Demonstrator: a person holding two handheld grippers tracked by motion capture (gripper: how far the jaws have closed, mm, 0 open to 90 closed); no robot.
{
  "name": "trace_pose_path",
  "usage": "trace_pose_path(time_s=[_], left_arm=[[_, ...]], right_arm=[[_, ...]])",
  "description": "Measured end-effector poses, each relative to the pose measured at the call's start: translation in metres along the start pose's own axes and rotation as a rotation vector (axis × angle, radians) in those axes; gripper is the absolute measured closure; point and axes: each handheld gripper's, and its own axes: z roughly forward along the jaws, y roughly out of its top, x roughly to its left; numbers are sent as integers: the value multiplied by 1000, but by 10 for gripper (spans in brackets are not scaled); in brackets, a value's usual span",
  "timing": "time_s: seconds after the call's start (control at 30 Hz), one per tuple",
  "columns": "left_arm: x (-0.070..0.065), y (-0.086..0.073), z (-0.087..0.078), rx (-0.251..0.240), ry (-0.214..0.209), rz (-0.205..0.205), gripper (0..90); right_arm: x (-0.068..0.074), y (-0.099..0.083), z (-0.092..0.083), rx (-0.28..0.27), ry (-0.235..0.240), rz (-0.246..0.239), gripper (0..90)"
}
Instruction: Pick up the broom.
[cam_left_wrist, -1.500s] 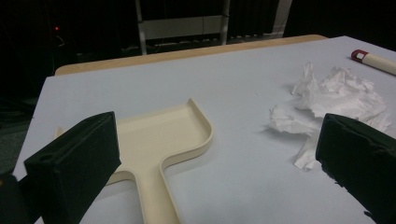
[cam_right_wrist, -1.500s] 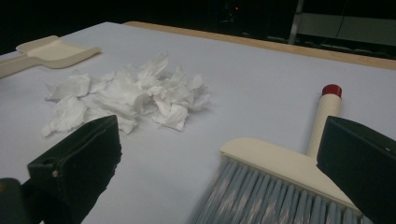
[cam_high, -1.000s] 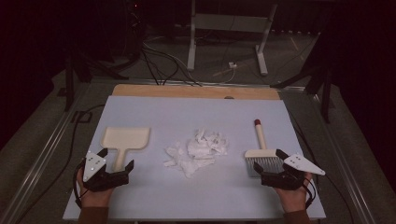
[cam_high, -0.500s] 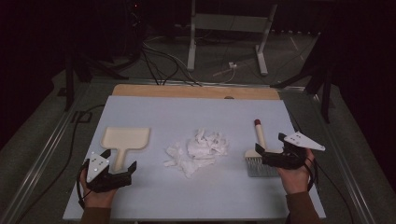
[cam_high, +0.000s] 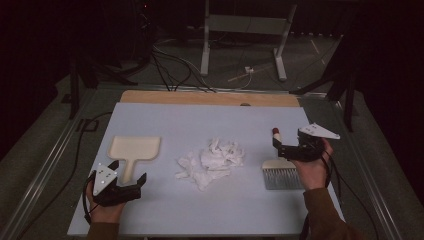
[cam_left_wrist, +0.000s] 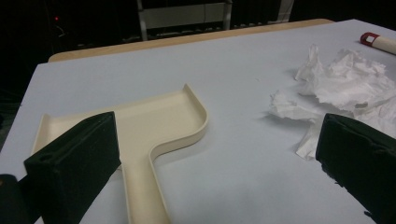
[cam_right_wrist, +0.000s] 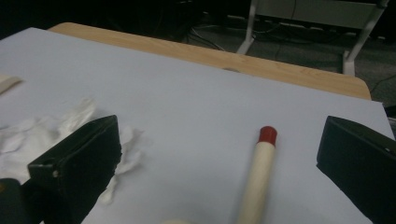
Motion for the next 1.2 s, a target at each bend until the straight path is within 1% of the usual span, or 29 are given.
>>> trace_pose_path(time_s=[0.03,0.17,0.2,0.27,0.3,0.33,0.43,0.5,0.53,0.57,0.6,0.63,0.67,0.7,0.73,0.77,0.83,0.87,0.9,0.93,1.03,1.07,1.1,1.13,1.17,1.2], left_arm=[[0,0,0,-1,0,-1,7],[2,-1,-1,-3,4,-11,7],[2,-1,-1,-2,4,-13,7],[2,-2,0,0,4,-17,7],[2,-2,0,3,4,-14,7],[2,-2,0,2,3,-12,7],[2,-2,0,0,1,-14,7],[2,-2,0,2,-1,-14,7],[2,-2,0,2,-2,-13,7],[2,-2,0,3,-5,-12,7],[1,-2,1,2,-5,-12,7],[1,-2,0,1,-6,-9,7],[1,-2,0,1,-7,-8,7],[1,-2,1,1,-8,-8,7],[1,-2,1,1,-9,-9,7],[1,-2,1,1,-10,-11,7],[2,-2,0,0,-11,-12,7],[2,-2,0,-1,-12,-11,7],[2,-2,0,-1,-13,-11,7],[2,-2,0,-1,-13,-11,7],[2,-2,0,1,-14,-12,7],[2,-3,0,1,-15,-13,7],[2,-3,0,1,-16,-15,7],[2,-3,0,1,-16,-15,7],[2,-3,0,1,-16,-15,7],[2,-3,0,1,-17,-15,7]], right_arm=[[0,0,0,0,0,0,0],[-7,6,18,36,-20,9,0],[-11,8,26,47,-21,21,0],[-15,8,36,68,-31,33,0],[-15,8,36,68,-31,33,0],[-17,8,40,81,-37,39,0],[-22,12,54,95,-59,53,0],[-24,14,57,93,-60,55,0],[-26,16,63,91,-55,69,0],[-26,16,63,91,-55,69,0],[-29,18,71,108,-68,70,0],[-30,18,75,113,-71,77,0],[-30,18,75,113,-71,77,0],[-34,17,83,121,-74,94,0],[-35,17,87,125,-76,106,0],[-35,17,87,125,-76,106,0],[-37,15,95,135,-85,120,0],[-40,13,103,170,-102,133,0],[-41,13,107,187,-102,143,0],[-41,13,107,187,-102,143,0],[-44,12,118,237,-103,160,47],[-45,13,122,257,-94,164,80],[-46,12,126,280,-87,165,131],[-47,10,134,322,-111,166,176],[-48,9,136,339,-133,172,217],[-48,9,136,339,-133,172,217]])
